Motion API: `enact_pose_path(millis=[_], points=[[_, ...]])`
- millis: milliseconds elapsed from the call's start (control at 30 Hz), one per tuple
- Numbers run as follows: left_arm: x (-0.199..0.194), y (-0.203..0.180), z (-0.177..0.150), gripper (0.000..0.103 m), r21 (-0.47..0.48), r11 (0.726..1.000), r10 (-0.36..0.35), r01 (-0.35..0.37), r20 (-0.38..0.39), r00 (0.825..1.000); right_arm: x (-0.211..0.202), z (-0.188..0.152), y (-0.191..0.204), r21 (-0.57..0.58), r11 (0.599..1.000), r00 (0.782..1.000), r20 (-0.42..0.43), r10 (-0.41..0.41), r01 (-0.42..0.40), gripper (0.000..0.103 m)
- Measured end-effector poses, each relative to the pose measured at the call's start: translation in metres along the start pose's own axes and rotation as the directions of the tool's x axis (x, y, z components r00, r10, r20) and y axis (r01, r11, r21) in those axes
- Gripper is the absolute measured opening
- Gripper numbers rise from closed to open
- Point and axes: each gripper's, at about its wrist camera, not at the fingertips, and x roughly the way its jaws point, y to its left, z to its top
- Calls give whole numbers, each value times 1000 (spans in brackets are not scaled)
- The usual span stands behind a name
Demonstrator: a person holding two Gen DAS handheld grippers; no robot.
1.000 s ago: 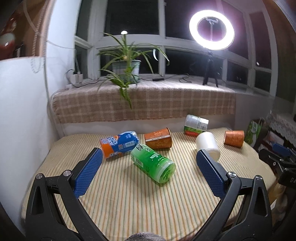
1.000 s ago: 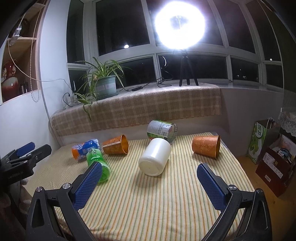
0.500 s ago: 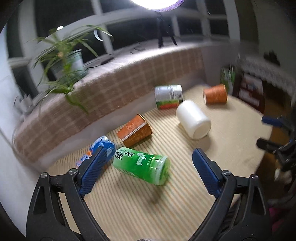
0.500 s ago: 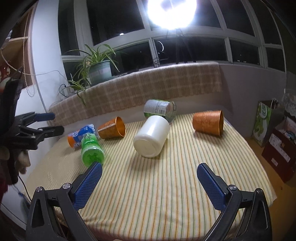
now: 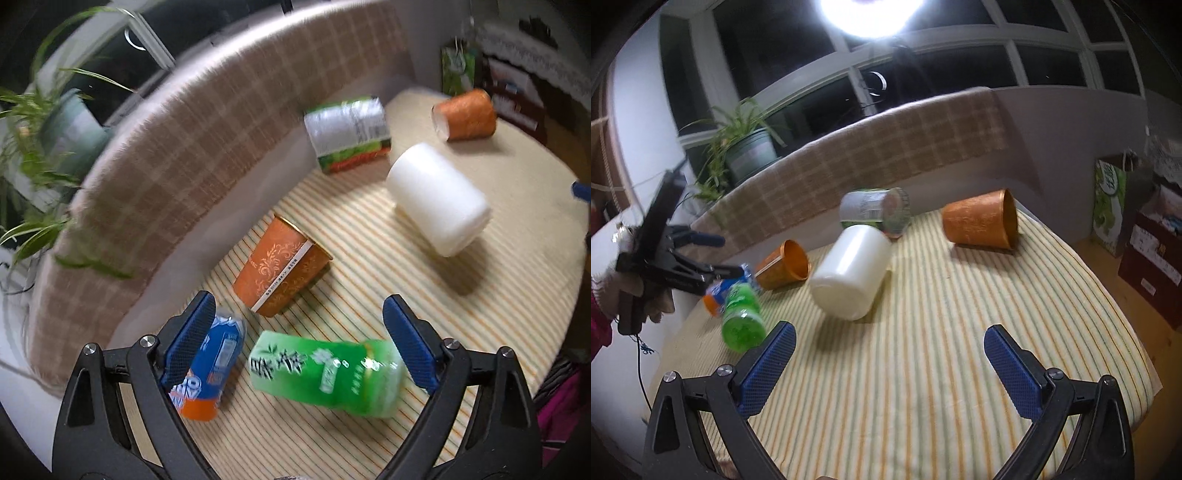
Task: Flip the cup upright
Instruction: 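Move the left tool toward the lying orange patterned paper cup, then close the left gripper around the orange cup's body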
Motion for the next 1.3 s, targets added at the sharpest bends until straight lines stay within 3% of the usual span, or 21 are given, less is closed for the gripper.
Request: enact_pose_path(millis=[200, 300, 633, 833, 933, 1300], points=[[46, 3, 11, 86, 92, 996, 12, 0, -129, 992, 20, 5, -18, 69, 998, 1000, -27, 14, -12, 103], [61, 10, 18, 86, 123, 992, 33, -14, -155, 987, 31, 10, -24, 88, 996, 999, -32, 26, -23, 103], [99, 25, 31, 86, 164, 986, 1, 39, -237, 971, 41, 21, -24, 100, 994, 999, -17, 38, -36, 103], [115, 25, 33, 84, 169, 983, -27, 73, -262, 965, 48, 20, -23, 107, 994, 999, -38, 37, -33, 103], [122, 24, 33, 73, 180, 980, -36, 89, -275, 961, 50, 20, -25, 113, 993, 999, -41, 26, -21, 103], [119, 12, 44, 63, 144, 985, -54, 90, -233, 971, 52, 18, -31, 143, 990, 999, -52, 15, -7, 103]])
